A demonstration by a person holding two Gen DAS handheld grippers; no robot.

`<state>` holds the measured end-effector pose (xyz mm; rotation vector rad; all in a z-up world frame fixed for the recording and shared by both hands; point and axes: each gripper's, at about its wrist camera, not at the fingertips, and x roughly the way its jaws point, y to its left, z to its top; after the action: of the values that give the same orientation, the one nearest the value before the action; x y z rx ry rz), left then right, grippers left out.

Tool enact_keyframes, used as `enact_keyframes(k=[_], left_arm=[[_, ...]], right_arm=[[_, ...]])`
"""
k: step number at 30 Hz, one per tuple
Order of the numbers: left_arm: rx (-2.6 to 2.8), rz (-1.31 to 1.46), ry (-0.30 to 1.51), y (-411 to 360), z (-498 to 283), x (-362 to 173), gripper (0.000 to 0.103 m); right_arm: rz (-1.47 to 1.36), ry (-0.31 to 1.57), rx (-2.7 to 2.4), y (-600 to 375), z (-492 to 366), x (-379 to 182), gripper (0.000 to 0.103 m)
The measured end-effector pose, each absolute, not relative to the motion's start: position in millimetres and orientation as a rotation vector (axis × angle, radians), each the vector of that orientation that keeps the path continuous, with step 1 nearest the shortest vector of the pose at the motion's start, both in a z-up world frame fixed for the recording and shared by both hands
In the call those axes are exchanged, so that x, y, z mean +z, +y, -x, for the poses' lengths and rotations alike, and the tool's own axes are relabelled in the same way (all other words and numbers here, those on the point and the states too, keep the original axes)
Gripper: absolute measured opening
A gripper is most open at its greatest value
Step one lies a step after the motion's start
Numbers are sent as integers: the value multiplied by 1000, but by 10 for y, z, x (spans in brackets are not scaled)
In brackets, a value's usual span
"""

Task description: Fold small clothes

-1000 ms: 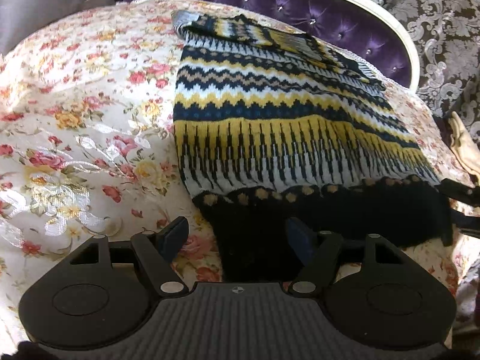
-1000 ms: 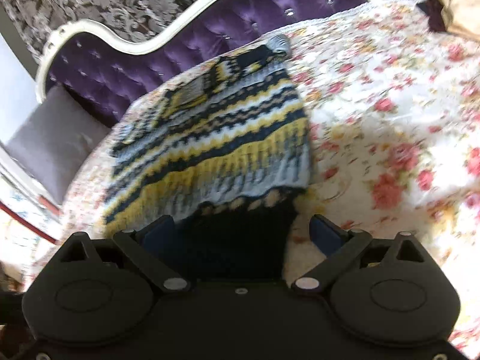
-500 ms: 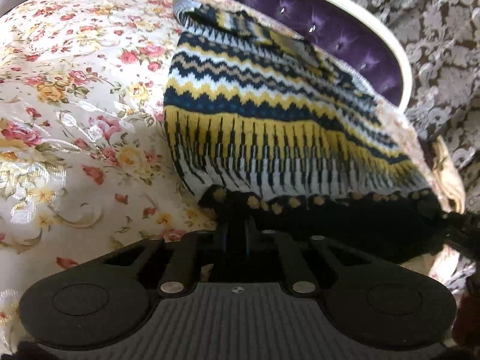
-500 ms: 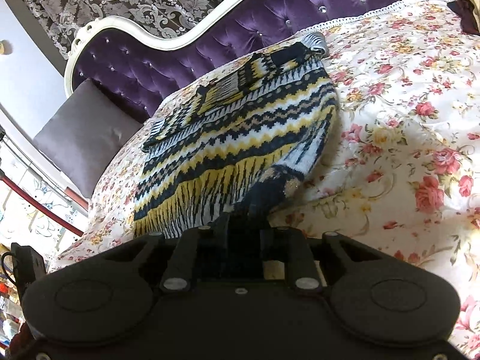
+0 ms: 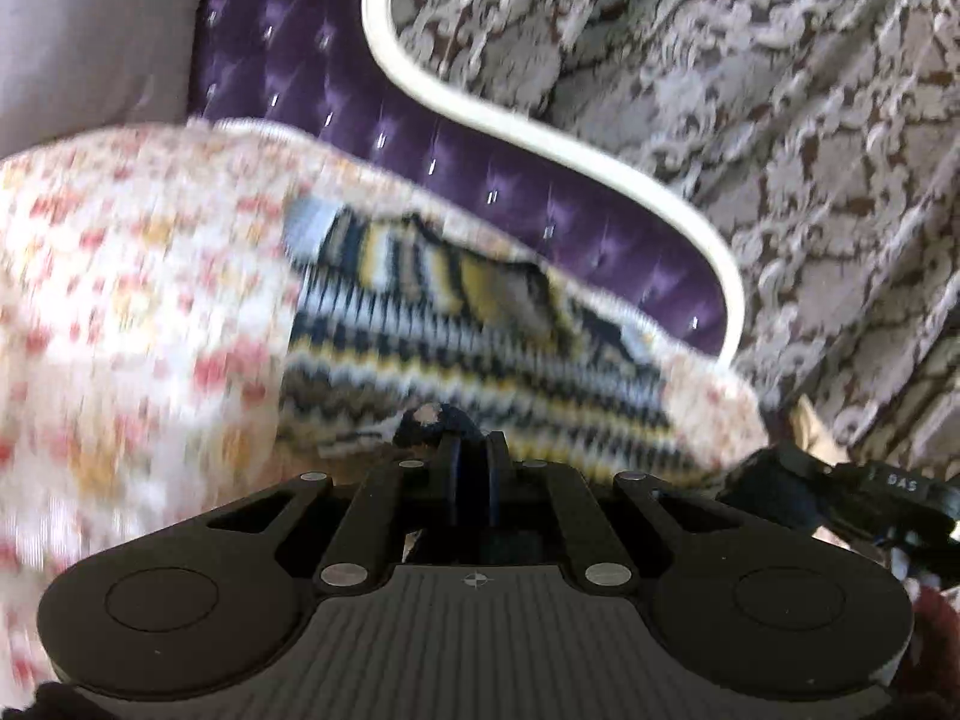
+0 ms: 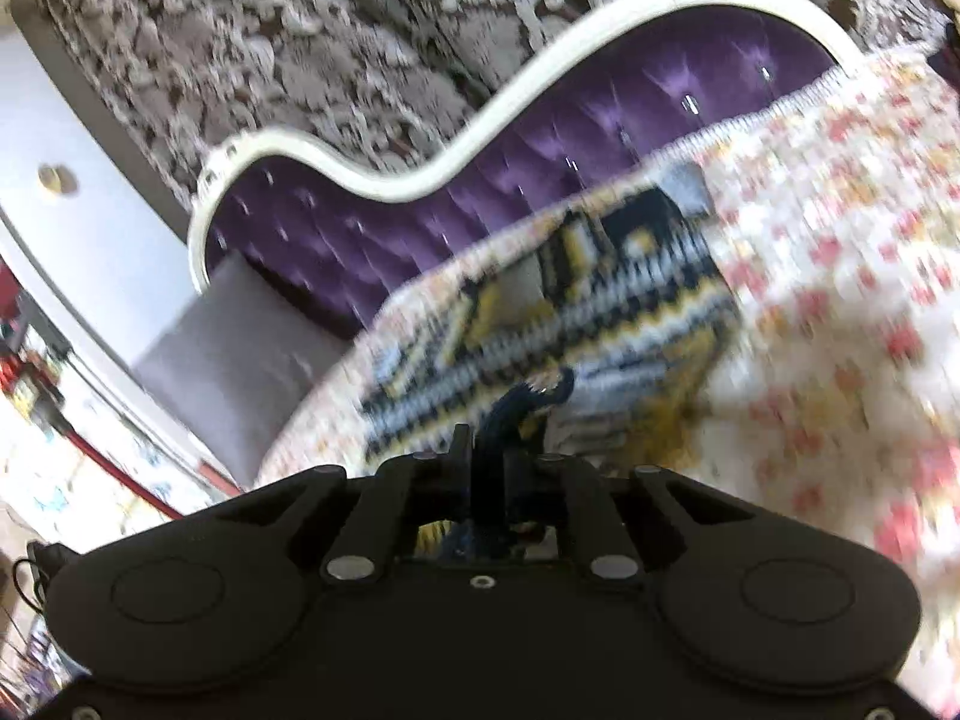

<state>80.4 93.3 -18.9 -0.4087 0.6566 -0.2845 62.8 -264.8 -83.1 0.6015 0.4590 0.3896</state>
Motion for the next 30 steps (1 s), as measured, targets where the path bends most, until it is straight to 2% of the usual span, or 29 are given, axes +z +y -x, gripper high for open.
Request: enact_keyframes(k=[11,21,22,23,24,26,28,30], left_arm=[[-230,463,590,1139,-1915,32,5],[-99,348,625,1208,-2943,-232,4],[-94,332,626,1220,-2968,-251,4],[-96,319,631,1238,-2980,-257,4],[-106,306,639,1251,-2965,-262,5],[-123,272,642,1254,-2895,-251,14],[-134,223,628,1218,-2812,-230,38],[-163,165,636,1133,-2797,-229,49]], right_arm=[[-645,376,375,-2808,-1721,-543,16],[-625,465,213,-2920,-2926,-881,15],[-606,470,194,-2928,-2988,-922,16],[-594,478,179,-2946,-3057,-961,22],[-589,488,161,-2969,-3096,-988,24],[-576,487,126,-3025,-3096,-1003,24],[-566,456,130,-3082,-2983,-972,28],[-530,432,137,-3089,-2841,-946,51]])
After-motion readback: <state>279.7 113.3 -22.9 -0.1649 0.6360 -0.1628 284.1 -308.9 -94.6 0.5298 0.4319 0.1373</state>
